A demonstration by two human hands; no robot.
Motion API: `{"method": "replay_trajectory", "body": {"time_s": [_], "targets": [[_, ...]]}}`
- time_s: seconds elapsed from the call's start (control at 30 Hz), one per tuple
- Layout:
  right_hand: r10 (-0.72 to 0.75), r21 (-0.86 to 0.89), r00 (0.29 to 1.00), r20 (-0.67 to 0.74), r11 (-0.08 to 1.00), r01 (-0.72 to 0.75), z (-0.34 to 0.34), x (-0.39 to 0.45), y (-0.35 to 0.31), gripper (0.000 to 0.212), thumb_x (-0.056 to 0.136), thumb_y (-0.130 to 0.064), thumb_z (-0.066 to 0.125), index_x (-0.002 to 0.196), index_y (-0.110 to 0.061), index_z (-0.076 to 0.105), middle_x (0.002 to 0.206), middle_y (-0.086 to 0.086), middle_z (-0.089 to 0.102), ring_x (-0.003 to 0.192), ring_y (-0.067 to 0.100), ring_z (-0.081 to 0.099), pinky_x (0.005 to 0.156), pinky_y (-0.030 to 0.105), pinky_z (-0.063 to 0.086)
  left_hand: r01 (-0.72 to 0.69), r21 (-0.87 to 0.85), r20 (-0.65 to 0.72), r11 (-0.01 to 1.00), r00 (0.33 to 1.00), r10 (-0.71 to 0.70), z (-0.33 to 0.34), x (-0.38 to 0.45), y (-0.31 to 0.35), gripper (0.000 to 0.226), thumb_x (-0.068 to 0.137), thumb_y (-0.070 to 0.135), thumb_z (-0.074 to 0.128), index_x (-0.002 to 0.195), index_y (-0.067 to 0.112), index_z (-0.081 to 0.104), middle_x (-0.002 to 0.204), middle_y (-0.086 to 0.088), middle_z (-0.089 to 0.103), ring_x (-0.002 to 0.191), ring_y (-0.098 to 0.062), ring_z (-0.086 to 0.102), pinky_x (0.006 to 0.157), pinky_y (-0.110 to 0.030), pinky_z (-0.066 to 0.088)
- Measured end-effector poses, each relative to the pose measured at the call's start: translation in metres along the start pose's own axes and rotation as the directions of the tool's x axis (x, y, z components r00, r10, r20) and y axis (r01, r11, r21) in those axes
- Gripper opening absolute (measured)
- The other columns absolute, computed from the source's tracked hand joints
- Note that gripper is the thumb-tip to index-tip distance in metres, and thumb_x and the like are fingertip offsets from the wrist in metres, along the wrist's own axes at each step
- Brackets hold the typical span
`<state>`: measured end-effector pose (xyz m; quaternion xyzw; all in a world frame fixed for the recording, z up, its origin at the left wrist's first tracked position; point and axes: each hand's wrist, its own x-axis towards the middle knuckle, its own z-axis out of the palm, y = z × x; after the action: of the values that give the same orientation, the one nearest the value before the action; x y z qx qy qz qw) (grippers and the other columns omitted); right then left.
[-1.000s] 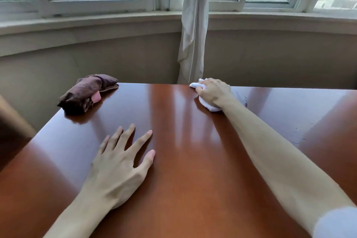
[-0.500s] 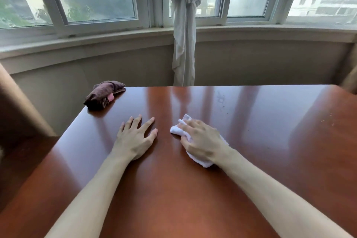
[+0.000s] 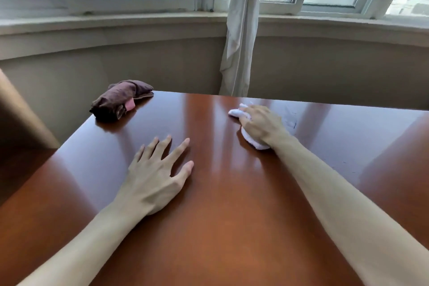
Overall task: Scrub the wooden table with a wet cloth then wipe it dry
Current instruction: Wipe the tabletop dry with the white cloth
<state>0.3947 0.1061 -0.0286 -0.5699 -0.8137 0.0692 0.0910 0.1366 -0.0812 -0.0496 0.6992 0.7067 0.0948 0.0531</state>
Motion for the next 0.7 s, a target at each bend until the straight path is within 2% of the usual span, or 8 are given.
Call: {"method": "replay_trajectory", "body": {"time_s": [0.07, 0.17, 0.23, 0.3, 0.43, 0.5, 0.57, 0.7], "targets": [[0.050, -0.024, 0.999, -0.004, 0.998, -0.050, 0.001, 0.047, 0.012, 0.054, 0.091, -0.040, 0.017, 0.132, -0.065, 0.042, 0.150, -0.005, 0.049, 0.136, 0.028, 0.047, 0.106, 0.055, 0.041, 0.007, 0.011, 0.004, 1.000, 1.000, -0.007, -0.001, 0.000, 0.000, 0.065, 0.090, 0.076, 0.008, 0.152, 0.060, 0.000, 0.168, 0.013, 0.000, 0.155, -0.013, -0.006, 0.125, -0.037, -0.002], [0.174, -0.007, 0.984, -0.046, 0.985, -0.175, -0.001, 0.079, 0.018, 0.059, 0.088, -0.038, 0.021, 0.134, -0.043, 0.058, 0.142, 0.002, 0.056, 0.124, 0.035, 0.053, 0.097, 0.047, 0.043, 0.022, 0.030, 0.015, 0.999, 1.000, -0.023, -0.005, -0.001, 0.003, 0.064, 0.088, 0.077, 0.006, 0.150, 0.063, 0.000, 0.168, 0.016, -0.005, 0.154, -0.010, -0.011, 0.123, -0.035, -0.006], [0.176, -0.015, 0.983, -0.046, 0.984, -0.177, -0.003, 0.072, 0.013, 0.056, 0.089, -0.034, 0.023, 0.133, -0.039, 0.057, 0.136, 0.004, 0.057, 0.122, 0.035, 0.053, 0.094, 0.046, 0.043, 0.035, 0.008, 0.032, 0.999, 0.999, -0.036, -0.008, -0.003, 0.004, 0.059, 0.093, 0.075, 0.013, 0.151, 0.063, 0.003, 0.168, 0.015, -0.004, 0.154, -0.010, -0.010, 0.123, -0.035, -0.006], [0.086, -0.063, 0.996, -0.030, 0.994, -0.088, -0.005, 0.044, 0.003, 0.053, 0.090, -0.032, 0.020, 0.131, -0.048, 0.049, 0.131, 0.002, 0.054, 0.123, 0.034, 0.052, 0.095, 0.046, 0.046, 0.034, 0.000, 0.045, 0.999, 0.998, -0.034, -0.008, -0.002, 0.005, 0.059, 0.096, 0.071, 0.018, 0.152, 0.060, 0.007, 0.168, 0.014, -0.001, 0.155, -0.012, -0.008, 0.125, -0.036, -0.005], [-0.019, 0.017, 0.999, 0.036, 1.000, 0.019, -0.006, -0.051, -0.030, 0.052, 0.094, -0.040, 0.014, 0.133, -0.055, 0.045, 0.149, -0.005, 0.042, 0.136, 0.023, 0.042, 0.103, 0.050, 0.042, 0.029, 0.005, 0.057, 1.000, 0.998, -0.029, -0.008, -0.001, 0.005, 0.061, 0.096, 0.070, 0.021, 0.155, 0.054, 0.013, 0.169, 0.007, 0.007, 0.155, -0.018, 0.000, 0.126, -0.041, 0.000], [-0.060, 0.035, 0.997, 0.046, 0.998, 0.059, -0.003, -0.106, -0.049, 0.057, 0.091, -0.045, 0.010, 0.138, -0.051, 0.044, 0.152, -0.009, 0.039, 0.142, 0.017, 0.036, 0.110, 0.049, 0.039, 0.024, -0.003, 0.057, 1.000, 0.998, -0.024, -0.008, -0.002, 0.005, 0.061, 0.097, 0.069, 0.023, 0.156, 0.052, 0.016, 0.169, 0.004, 0.009, 0.155, -0.020, 0.003, 0.126, -0.042, 0.001], [-0.074, 0.038, 0.996, 0.047, 0.997, 0.072, -0.002, -0.155, -0.062, 0.057, 0.096, -0.043, 0.017, 0.148, -0.037, 0.040, 0.160, -0.010, 0.033, 0.150, 0.016, 0.027, 0.119, 0.043, 0.030, 0.025, -0.007, 0.048, 1.000, 0.999, -0.024, -0.009, -0.002, 0.006, 0.062, 0.097, 0.068, 0.024, 0.156, 0.050, 0.018, 0.169, 0.003, 0.011, 0.155, -0.022, 0.005, 0.126, -0.044, 0.003], [-0.128, 0.006, 0.991, 0.039, 0.992, 0.128, -0.006, -0.235, -0.087, 0.053, 0.103, -0.036, 0.034, 0.155, -0.030, 0.035, 0.165, -0.014, 0.027, 0.151, 0.014, 0.023, 0.117, 0.035, 0.027, 0.034, -0.020, 0.060, 0.999, 0.998, -0.032, -0.011, -0.005, 0.007, 0.062, 0.097, 0.068, 0.025, 0.156, 0.048, 0.021, 0.168, 0.000, 0.014, 0.155, -0.024, 0.008, 0.125, -0.045, 0.004]]}}
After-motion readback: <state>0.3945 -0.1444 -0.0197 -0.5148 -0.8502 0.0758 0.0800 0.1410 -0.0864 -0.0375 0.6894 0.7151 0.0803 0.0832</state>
